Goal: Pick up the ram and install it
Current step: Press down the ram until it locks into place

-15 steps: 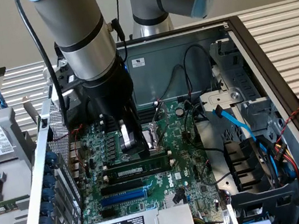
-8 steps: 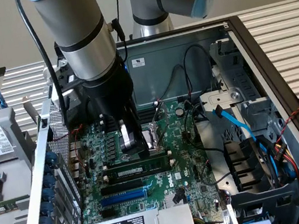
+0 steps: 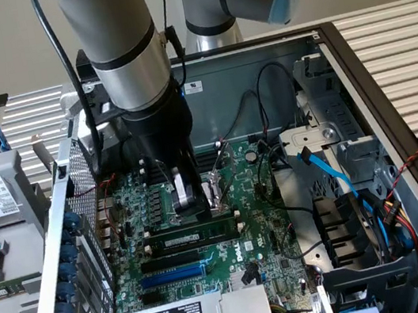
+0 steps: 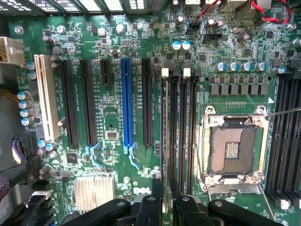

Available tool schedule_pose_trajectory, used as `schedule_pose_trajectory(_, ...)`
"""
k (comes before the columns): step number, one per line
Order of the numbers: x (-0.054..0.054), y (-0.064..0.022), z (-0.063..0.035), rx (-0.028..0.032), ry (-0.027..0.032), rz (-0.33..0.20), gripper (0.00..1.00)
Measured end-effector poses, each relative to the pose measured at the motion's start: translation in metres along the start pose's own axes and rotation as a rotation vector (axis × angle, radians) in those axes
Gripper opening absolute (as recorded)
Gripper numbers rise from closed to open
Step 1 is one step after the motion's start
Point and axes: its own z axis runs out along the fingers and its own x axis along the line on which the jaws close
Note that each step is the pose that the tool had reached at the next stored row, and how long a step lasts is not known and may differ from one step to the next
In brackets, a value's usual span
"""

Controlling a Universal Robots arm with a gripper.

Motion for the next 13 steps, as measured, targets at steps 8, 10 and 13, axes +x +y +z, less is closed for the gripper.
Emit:
schedule_pose_trajectory(8, 0.001, -0.0074, 0.0014, -0.0776, -0.0281, 0.006, 0.10)
schedule_pose_trajectory(10, 0.001, -0.0106, 0.0019, -0.0906, -0.0341, 0.007, 0.10)
schedule_pose_trajectory(13, 0.001, -0.0157, 0.0034, -0.1181, -0.0369, 0.008, 0.10)
